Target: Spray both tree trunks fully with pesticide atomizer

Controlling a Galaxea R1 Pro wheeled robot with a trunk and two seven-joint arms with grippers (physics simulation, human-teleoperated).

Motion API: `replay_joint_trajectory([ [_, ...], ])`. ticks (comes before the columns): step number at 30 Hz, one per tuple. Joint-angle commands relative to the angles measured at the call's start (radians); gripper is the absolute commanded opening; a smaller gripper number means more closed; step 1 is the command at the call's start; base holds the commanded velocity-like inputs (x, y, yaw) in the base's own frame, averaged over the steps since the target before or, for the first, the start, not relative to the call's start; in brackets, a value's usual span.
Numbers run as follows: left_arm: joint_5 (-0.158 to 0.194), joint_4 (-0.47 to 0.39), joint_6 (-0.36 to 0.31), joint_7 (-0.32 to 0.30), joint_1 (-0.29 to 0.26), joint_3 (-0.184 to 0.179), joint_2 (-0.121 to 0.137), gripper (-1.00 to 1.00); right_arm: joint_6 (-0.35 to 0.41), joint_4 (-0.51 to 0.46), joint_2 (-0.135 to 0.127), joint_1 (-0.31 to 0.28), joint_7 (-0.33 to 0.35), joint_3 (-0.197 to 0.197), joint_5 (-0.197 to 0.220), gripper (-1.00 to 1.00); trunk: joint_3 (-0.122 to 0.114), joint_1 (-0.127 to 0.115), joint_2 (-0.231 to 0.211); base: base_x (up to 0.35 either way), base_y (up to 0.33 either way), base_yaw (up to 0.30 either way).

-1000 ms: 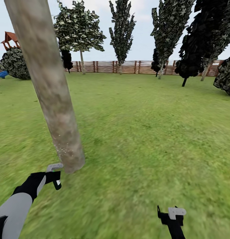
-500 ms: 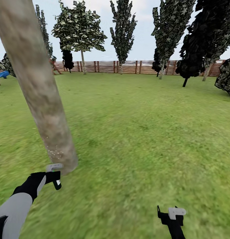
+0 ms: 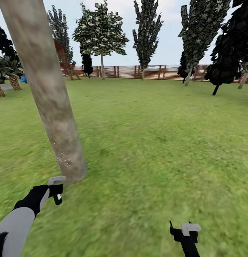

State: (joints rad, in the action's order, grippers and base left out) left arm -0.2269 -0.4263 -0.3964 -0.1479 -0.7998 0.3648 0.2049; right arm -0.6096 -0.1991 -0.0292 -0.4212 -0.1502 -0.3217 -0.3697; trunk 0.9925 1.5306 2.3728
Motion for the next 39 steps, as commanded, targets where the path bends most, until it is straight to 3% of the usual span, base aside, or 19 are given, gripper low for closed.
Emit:
replay_joint_trajectory([
  [1, -0.010, -0.002, -0.005, -0.008, -0.001, 0.008, -0.002, -1.00, -0.002, 0.001, 0.000, -0.001, -0.006, -0.004, -0.011, 1.00, 0.001, 0.000, 0.000, 0.150, -0.242, 0.146],
  [10, -0.012, -0.002, -0.004, -0.007, -0.001, 0.008, -0.021, -1.00, -0.002, 0.001, 0.000, -0.001, -0.006, -0.004, -0.011, 1.00, 0.001, 0.000, 0.000, 0.201, -0.222, 0.016],
  [19, -0.011, -0.002, -0.004, -0.007, -0.001, 0.008, -0.022, -1.00, -0.002, 0.001, 0.001, -0.001, -0.006, -0.004, -0.011, 1.00, 0.001, 0.000, 0.000, 0.118, -0.247, 0.008],
  [33, -0.011, -0.036, -0.014, -0.009, -0.009, 0.011, -0.022, -1.00, -0.001, 0.001, -0.001, -0.001, -0.008, -0.005, -0.011, 1.00, 0.001, 0.000, 0.000, 0.038, -0.206, 0.259],
  [38, -0.015, -0.146, -0.187, -0.033, -0.062, -0.012, -0.032, -1.00, -0.002, 0.001, -0.001, -0.001, -0.008, -0.005, -0.011, 1.00, 0.001, 0.000, 0.000, 0.001, -0.002, 0.026],
  [39, -0.016, -0.192, -0.232, -0.085, -0.073, -0.040, -0.028, -1.00, -0.002, 0.001, -0.002, -0.001, -0.008, -0.005, -0.011, 1.00, 0.001, 0.000, 0.000, 0.000, 0.000, 0.002],
])
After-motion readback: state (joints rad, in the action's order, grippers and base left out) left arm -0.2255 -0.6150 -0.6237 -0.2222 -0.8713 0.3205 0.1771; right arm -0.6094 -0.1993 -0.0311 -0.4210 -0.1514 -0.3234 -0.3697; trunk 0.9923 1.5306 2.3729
